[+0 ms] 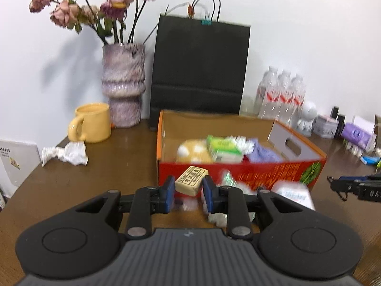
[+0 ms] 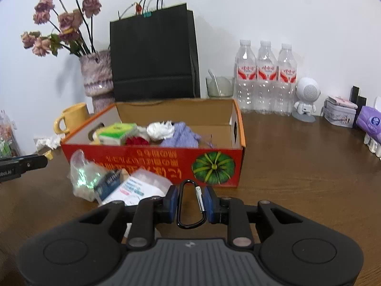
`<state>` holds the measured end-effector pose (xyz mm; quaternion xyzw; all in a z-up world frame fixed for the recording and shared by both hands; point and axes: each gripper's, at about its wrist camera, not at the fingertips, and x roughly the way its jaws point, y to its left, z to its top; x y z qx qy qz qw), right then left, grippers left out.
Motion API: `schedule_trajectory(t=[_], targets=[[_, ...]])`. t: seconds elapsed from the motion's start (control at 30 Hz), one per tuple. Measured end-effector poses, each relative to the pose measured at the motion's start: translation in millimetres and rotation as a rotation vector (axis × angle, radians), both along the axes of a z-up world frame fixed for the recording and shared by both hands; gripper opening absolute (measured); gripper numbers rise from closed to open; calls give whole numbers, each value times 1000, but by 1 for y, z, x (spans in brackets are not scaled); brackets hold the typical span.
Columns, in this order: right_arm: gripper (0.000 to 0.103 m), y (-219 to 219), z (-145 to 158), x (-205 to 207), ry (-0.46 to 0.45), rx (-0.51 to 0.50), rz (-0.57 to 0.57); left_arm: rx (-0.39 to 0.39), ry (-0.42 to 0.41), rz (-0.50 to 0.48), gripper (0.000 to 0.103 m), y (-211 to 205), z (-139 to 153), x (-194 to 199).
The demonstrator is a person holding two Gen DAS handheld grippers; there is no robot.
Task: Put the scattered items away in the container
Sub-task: 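Carry the block into the box and open the left tool while the right tool drops the carabiner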
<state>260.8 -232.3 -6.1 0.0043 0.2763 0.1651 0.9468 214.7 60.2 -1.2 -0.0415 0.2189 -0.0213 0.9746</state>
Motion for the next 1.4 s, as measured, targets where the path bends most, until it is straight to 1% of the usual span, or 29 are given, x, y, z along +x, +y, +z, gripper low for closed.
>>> schedule_trajectory(t=[0.2, 0.33, 0.47, 0.67, 0.77, 0.93, 1.2, 1.23, 1.27, 1.3, 1.33, 1.37, 1.4], targets=[[23, 7, 27, 11, -67, 23, 12, -25, -64, -18, 26, -15, 27, 21], [23, 19, 40, 26, -97, 26, 36, -67, -83, -33, 26, -25, 32, 42], [23, 30, 47, 45, -115, 41, 49, -72, -86, -39, 26, -32, 33, 59], [23, 46, 46, 84, -95, 50, 50, -71, -73, -29, 26, -34, 28, 91], [23, 54, 41, 98, -85, 35, 54, -60, -58, -23, 26, -34, 22, 106], [23, 59, 36, 113, -76, 19, 52, -52, -22, -14, 26, -34, 12, 127], [23, 63, 28, 131, -55, -5, 46, -42, 15, -20, 27, -34, 3, 142], [23, 63, 27, 133, -49, -9, 45, -43, 25, -22, 34, -34, 2, 143], [24, 64, 26, 134, -40, -13, 44, -42, 36, -14, 66, -34, 1, 144], [25, 64, 24, 136, -29, -17, 40, -36, 42, 3, 84, -35, 1, 144], [44, 64, 23, 138, -19, -24, 31, -27, 34, 20, 103, -35, 2, 143], [79, 64, 22, 139, -12, -33, 20, -14, 18, 31, 103, -36, 3, 141], [86, 65, 21, 141, -10, -51, -7, -1, 9, 40, 103, -36, 5, 140]])
